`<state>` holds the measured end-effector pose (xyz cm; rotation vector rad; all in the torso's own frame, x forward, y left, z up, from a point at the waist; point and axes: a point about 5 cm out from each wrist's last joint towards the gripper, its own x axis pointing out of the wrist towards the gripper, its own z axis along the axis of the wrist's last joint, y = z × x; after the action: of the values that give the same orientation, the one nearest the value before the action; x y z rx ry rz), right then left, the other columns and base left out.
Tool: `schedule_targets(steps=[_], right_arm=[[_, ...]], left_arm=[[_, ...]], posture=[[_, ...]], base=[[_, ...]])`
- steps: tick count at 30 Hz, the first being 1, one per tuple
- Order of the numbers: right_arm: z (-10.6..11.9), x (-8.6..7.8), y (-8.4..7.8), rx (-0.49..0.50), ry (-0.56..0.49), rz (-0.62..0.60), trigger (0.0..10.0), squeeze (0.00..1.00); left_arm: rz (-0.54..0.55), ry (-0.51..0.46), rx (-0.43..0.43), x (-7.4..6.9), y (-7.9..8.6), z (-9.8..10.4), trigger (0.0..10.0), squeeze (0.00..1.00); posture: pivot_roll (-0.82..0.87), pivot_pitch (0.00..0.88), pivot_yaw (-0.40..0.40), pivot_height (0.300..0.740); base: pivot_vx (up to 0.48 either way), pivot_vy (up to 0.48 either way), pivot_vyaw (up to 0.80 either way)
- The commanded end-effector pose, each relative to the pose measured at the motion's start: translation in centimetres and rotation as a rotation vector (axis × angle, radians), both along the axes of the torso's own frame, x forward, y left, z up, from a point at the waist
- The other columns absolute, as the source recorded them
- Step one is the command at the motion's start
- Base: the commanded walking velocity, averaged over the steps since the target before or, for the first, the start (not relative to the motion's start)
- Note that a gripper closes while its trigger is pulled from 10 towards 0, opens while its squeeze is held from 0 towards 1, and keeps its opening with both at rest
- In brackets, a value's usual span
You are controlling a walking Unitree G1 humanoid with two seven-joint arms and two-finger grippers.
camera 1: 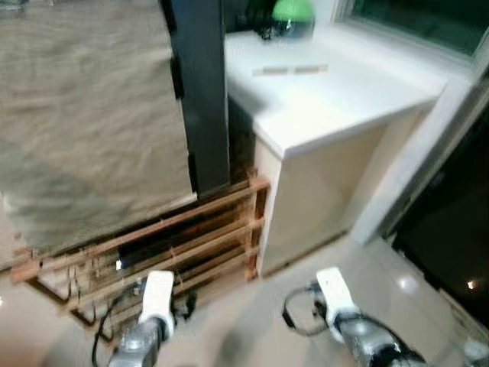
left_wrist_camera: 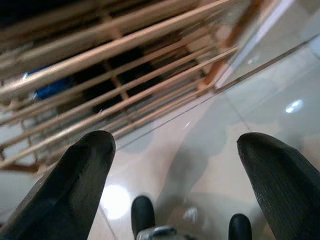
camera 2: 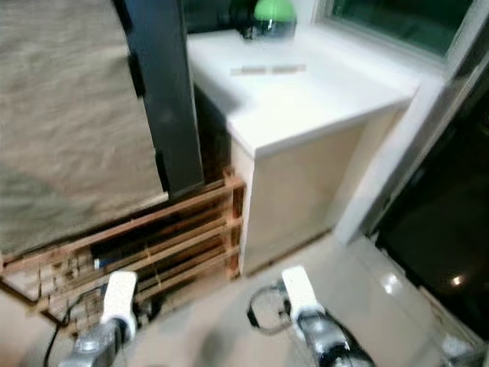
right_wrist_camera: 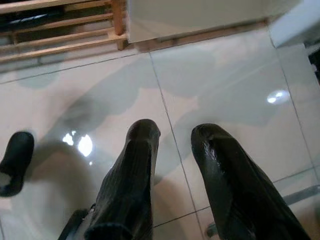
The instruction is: Clothes washing
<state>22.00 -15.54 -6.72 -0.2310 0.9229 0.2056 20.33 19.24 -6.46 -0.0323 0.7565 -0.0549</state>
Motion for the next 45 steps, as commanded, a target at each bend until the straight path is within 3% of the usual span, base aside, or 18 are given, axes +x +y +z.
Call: schedule_targets(steps=[1,8,45], right_arm=[[0.3,0.5,0.3,0.000,-0.013,0.003,10.0,0.00],[-0.2,-0.1,-0.1,0.013,0.059,-0.032,10.0,0.00],[-0.4,-0.6,0.0,0.022,0.081,-0.024,10.0,0.00]], left_arm=[[0.007,0.014,-0.001,-0.1,0.2,-0.1,10.0,0.00],[0.004,0.034,0.002,-0.4,0.0,-0.3,10.0,0.00],[-0.011,0.045,0.010,-0.4,-0.1,-0.4,10.0,0.00]], posture=[[0.11,0.000,-0.032,0.740],[0.11,0.000,-0.035,0.740],[0.10,0.000,-0.030,0.740]], base=[[0.000,0.000,0.00],[0.000,0.000,0.00],[0.000,0.000,0.00]])
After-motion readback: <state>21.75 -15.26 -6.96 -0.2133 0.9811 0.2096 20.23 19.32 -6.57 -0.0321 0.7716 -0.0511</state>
